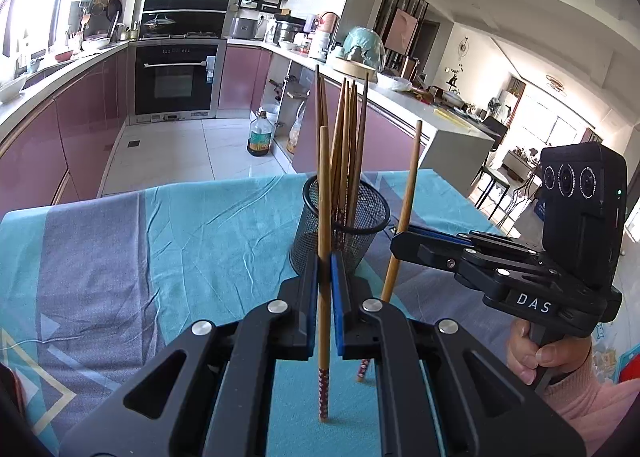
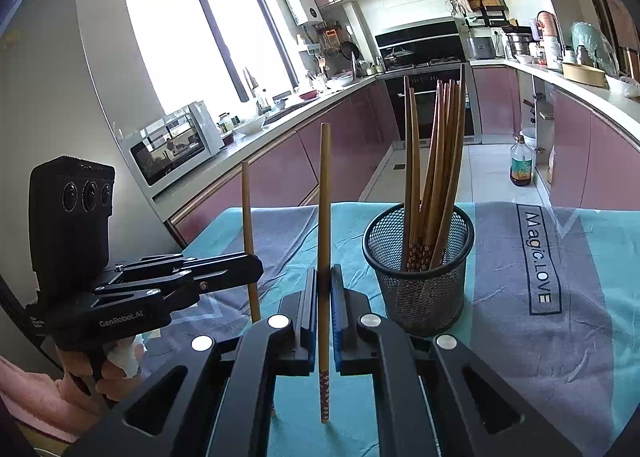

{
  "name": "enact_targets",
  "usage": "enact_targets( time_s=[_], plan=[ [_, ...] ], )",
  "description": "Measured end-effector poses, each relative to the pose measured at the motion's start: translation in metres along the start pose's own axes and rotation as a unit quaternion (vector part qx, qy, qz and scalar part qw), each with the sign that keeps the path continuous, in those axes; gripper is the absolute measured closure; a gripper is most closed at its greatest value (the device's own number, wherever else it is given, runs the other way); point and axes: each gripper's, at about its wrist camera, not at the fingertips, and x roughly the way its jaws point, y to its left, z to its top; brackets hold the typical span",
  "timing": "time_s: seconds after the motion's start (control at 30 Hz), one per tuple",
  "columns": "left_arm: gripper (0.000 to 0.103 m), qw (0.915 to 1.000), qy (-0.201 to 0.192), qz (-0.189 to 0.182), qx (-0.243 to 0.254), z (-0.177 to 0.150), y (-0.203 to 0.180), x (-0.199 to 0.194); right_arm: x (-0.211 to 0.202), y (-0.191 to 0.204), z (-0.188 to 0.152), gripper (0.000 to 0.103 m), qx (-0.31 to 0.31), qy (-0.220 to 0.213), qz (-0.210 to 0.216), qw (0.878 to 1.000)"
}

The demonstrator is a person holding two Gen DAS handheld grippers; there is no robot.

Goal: Organize utensils
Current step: 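Lift both held chopsticks upright and carry them over the mesh cup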

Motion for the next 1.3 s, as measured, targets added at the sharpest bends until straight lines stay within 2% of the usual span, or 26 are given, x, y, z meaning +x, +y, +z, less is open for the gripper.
enact_targets(
  time_s=[0.57, 1.3],
  plan=[
    [0.096, 0.9984, -0.052, -0.01, 0.017, 0.041, -0.01, -0.019, -0.022, -0.003, 0.034, 0.098, -0.02, -0.046, -0.013, 0.999],
    [0.096, 0.9945, -0.098, -0.014, 0.035, 0.088, -0.023, -0.028, -0.032, -0.007, 0.074, 0.098, -0.042, -0.09, -0.024, 0.995]
  ],
)
